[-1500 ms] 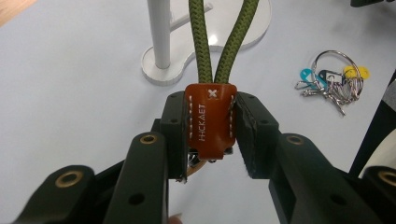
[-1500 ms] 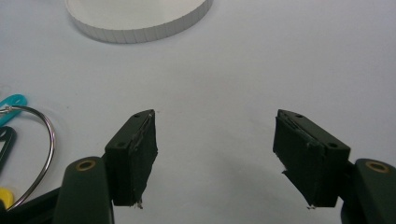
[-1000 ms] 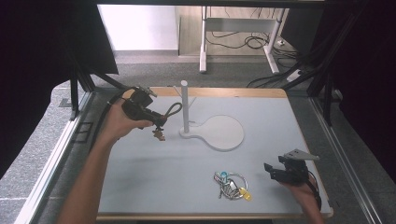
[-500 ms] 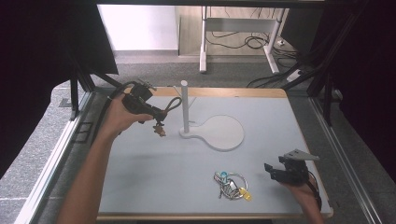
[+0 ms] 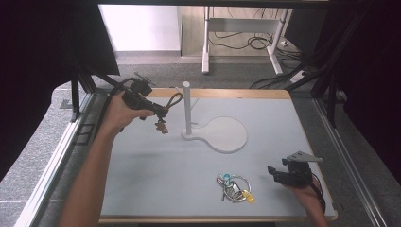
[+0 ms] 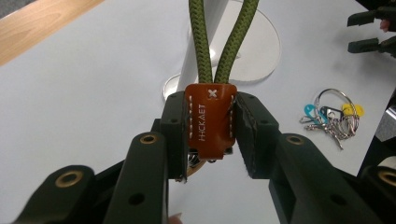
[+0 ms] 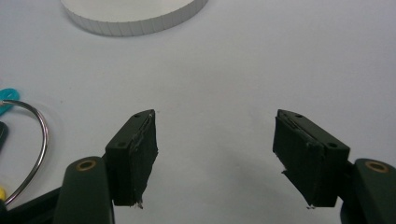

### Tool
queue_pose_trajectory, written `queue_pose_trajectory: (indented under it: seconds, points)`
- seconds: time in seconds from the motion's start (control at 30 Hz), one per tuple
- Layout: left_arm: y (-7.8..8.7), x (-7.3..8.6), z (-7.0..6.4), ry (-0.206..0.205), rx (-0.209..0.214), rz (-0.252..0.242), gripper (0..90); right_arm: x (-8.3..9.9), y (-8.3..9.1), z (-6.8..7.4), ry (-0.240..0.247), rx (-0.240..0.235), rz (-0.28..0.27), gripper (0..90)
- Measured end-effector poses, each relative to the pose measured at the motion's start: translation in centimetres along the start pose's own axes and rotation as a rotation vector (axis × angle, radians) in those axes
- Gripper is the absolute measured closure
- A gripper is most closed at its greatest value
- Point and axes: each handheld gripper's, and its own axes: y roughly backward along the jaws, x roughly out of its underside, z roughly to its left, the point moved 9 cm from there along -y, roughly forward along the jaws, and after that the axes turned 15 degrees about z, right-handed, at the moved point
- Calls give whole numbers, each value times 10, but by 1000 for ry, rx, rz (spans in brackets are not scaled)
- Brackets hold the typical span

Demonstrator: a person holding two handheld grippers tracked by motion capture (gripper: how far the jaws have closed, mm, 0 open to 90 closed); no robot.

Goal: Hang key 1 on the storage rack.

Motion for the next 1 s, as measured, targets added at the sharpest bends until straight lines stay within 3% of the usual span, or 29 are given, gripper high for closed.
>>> queue_pose_trajectory:
  seconds: [0.5,1.0]
  points:
    - [7,-9,14,48,31,-49,666,0,1,1,4,0,-1,307]
    - [1,-19,27,70,55,-50,666,0,2,3,20,-4,-12,303]
